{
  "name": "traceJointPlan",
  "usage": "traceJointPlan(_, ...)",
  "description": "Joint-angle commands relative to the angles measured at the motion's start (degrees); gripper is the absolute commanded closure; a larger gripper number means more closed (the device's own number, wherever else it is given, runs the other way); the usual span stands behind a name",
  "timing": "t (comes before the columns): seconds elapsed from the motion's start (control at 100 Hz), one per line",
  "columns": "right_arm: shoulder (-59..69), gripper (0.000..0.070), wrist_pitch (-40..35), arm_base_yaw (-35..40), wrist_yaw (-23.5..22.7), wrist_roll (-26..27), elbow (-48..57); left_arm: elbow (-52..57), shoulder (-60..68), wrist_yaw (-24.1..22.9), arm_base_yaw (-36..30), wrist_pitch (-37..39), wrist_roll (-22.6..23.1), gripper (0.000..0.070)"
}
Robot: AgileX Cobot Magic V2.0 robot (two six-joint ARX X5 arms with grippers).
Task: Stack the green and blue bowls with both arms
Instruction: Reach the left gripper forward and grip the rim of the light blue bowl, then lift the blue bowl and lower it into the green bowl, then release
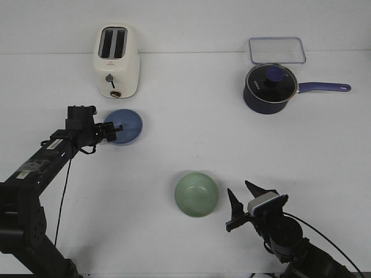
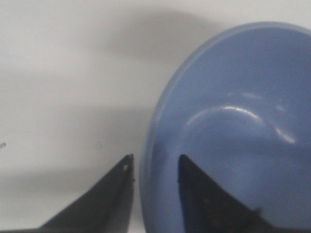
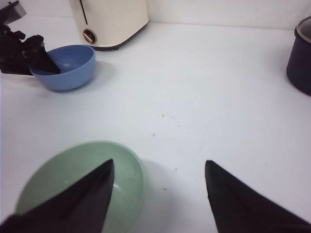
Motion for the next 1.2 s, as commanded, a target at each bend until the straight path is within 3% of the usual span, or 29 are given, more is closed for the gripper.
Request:
traceJointPlan(0.0, 0.1, 0.0314, 0.7, 0.5, 0.2, -0.5, 0.1, 1.1, 0.6, -0.4, -0.2, 0.5, 0.8, 0.0688)
traceJointPlan(0.24, 0.1, 0.0314, 0.5, 0.5, 0.2, -0.5, 0.1, 1.1, -5.4, -0.3, -1.0, -0.5, 1.3, 0.0689)
traceJointPlan(0.4, 0.0, 0.0314, 0.5, 0.5, 0.2, -0.5, 0.1, 1.1, -15.0, 3.2, -4.1, -4.7, 2.7, 0.0690)
traceJointPlan(0.69, 0.0, 0.0314, 0.5, 0.5, 0.2, -0.7, 0.1, -3.0, -23.2, 4.6, -21.4, -8.2, 0.7, 0.0691)
traceJointPlan(0.89, 0.1, 0.0314, 0.5, 0.5, 0.2, -0.7, 0.1, -11.3, -21.9, 2.3, -33.7, 1.0, -4.4, 0.0691)
traceJointPlan(1.19, 0.1, 0.0313, 0.5, 0.5, 0.2, -0.9, 0.1, -11.9, -15.5, 0.9, -40.2, 3.8, -6.2, 0.0688)
